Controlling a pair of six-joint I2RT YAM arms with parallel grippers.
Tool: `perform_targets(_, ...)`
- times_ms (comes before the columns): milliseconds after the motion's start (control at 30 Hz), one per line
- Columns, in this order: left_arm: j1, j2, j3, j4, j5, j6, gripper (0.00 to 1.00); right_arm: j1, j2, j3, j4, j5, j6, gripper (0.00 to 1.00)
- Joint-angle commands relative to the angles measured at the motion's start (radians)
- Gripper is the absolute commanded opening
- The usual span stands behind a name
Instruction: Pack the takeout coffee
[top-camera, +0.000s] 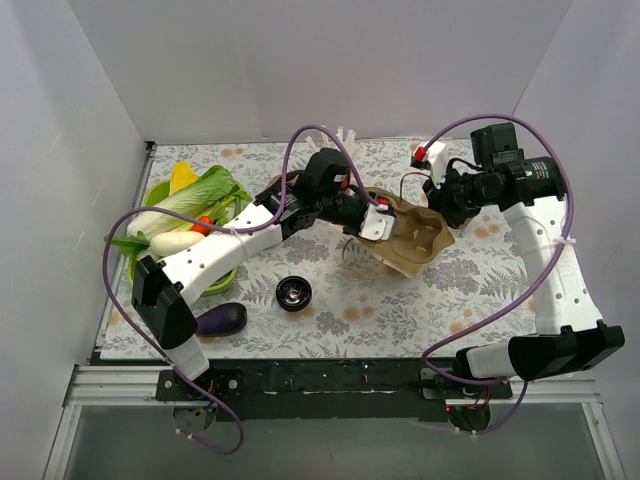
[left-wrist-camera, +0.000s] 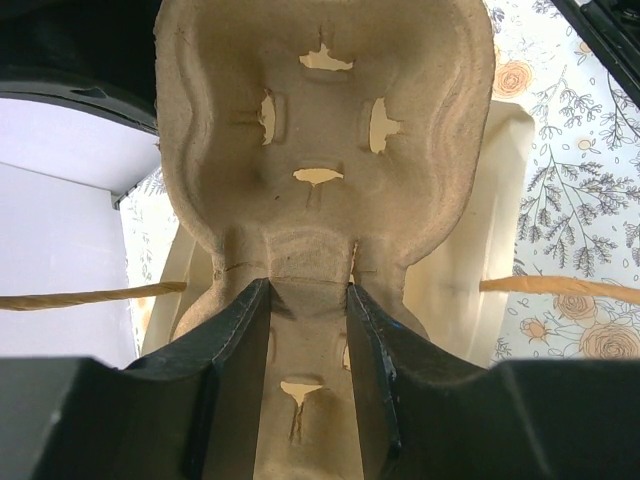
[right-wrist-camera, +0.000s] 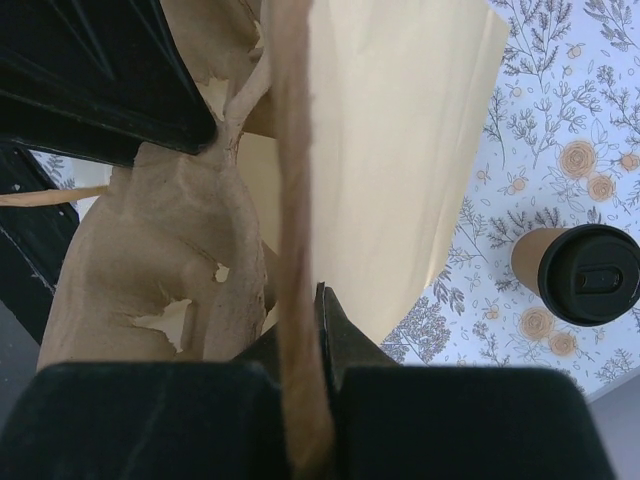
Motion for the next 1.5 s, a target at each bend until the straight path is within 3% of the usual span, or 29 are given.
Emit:
perform_targets(0, -0.005, -0.025, -0.025, 0.003, -0.032, 0.053, 0.00, 0.004, -0.032, -0.007, 0.010, -0.025, -0.010, 0.01)
perform_targets(300, -0.002, -0.063, -0.056, 0.044, 0.011, -0.036, 0.00, 0.004, -0.039, -0.031, 0.017, -0.013, -0.016, 0.01)
perform_targets(567, -0.003, -0.047, -0.103, -0.051, -0.087, 0.186, 0.00, 0.003, -0.037, -0.010, 0.006, -0.040, -0.019, 0.01)
perform_targets(1000, -0.087, 0.039, 0.024, -0.108, -0.147, 0.325, 0.00, 0.023, -0.077, -0.056, -0.003, -0.039, 0.015, 0.01)
perform_targets(1467, -0.104, 0.066, 0.117, -0.247, -0.291, 0.319, 0.00, 0.023, -0.069, -0.071, -0.033, -0.037, 0.006, 0.01)
